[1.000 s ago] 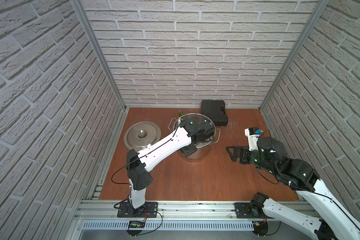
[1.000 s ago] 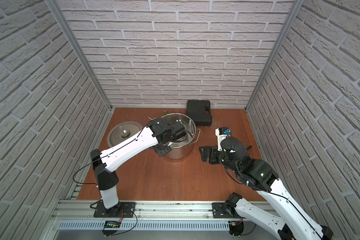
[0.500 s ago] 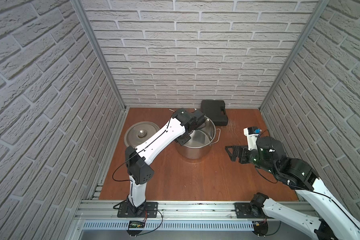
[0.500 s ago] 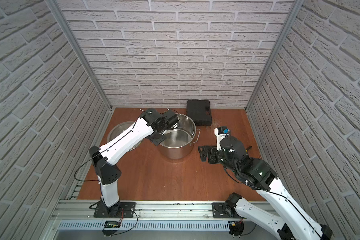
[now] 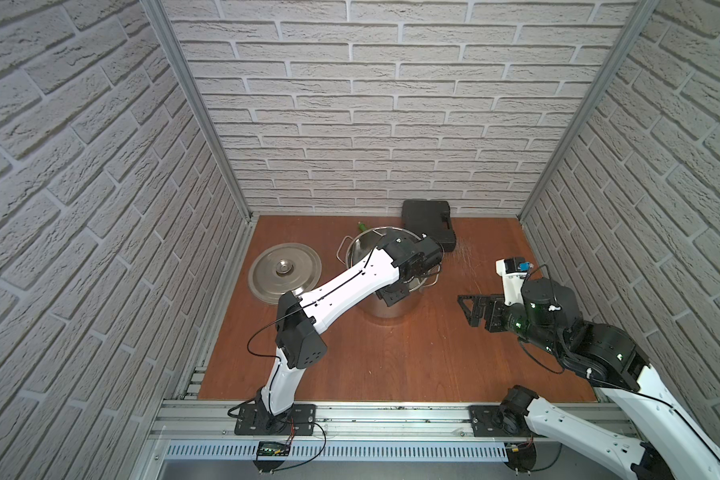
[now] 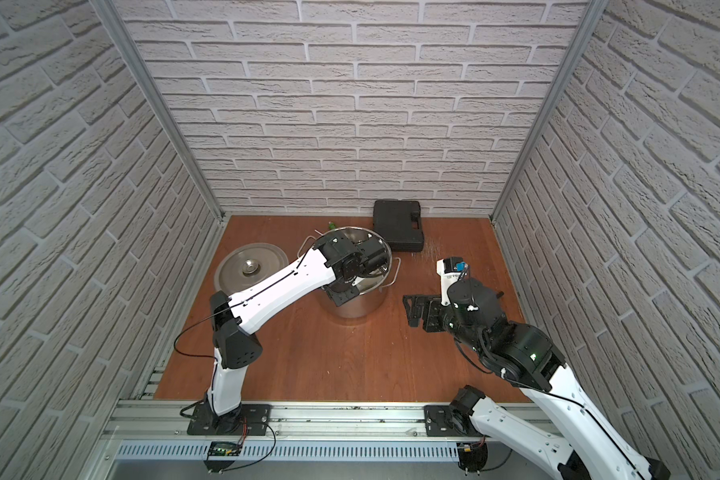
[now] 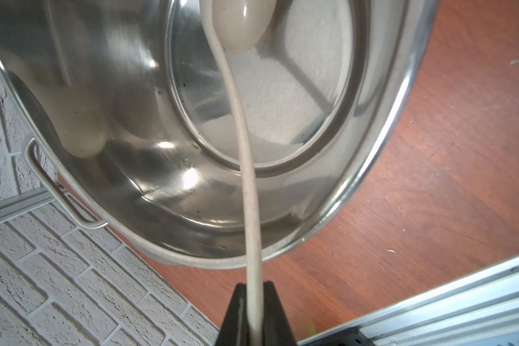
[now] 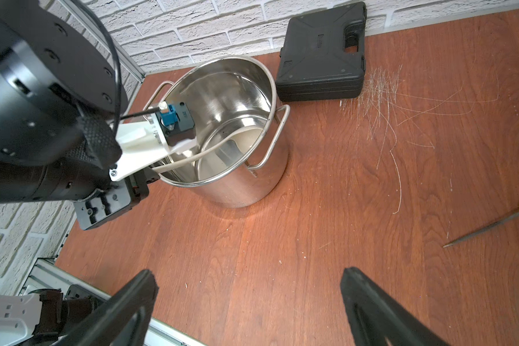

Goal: Stir the soup with a spoon
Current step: Stir the soup in the pan with a stick.

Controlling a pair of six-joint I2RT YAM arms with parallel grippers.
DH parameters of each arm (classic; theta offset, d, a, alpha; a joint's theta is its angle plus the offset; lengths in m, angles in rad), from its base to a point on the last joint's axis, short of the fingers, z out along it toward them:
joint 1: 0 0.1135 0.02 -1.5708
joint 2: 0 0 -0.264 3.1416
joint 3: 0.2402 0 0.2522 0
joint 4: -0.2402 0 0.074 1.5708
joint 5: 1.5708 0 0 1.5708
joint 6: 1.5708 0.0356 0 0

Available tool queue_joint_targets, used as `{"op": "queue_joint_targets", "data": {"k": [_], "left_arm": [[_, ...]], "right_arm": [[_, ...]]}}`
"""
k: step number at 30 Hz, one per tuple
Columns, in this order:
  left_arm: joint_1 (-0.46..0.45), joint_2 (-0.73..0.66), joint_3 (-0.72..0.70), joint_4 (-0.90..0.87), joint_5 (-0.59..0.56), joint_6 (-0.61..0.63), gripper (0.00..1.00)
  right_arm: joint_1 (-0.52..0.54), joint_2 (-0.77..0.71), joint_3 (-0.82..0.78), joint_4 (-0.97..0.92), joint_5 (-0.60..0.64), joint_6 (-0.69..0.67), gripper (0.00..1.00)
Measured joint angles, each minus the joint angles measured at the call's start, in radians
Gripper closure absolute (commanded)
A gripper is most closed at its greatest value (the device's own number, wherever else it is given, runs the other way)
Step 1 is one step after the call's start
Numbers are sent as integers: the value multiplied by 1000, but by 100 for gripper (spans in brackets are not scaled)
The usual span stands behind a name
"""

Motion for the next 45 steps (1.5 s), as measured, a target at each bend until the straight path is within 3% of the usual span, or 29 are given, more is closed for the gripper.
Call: {"op": "queue_joint_targets", "data": {"k": [12,17,21,31,36,45], "left_arm": [[53,-150,-176,-23,-72,-44,100],[119,-155,-179,-23,-92,-41,100],[147,-123,-96,-22,-98,-34,100],[109,19,90,-11,-47,-16,100],[55,27,90,-6,3,-21,100],[7,-33,-55,18,60,-68,100]], "right_arm": [[0,55,-8,55,-33,0,1],[0,63,-8,64,-39,-1,1],[0,60,-8,62,-38,-1,1],[0,29,-8,41,-32,-2,0],[0,23,-8,39,-50,-24,0],[0,114,-30,101,-261,-132,0]]}}
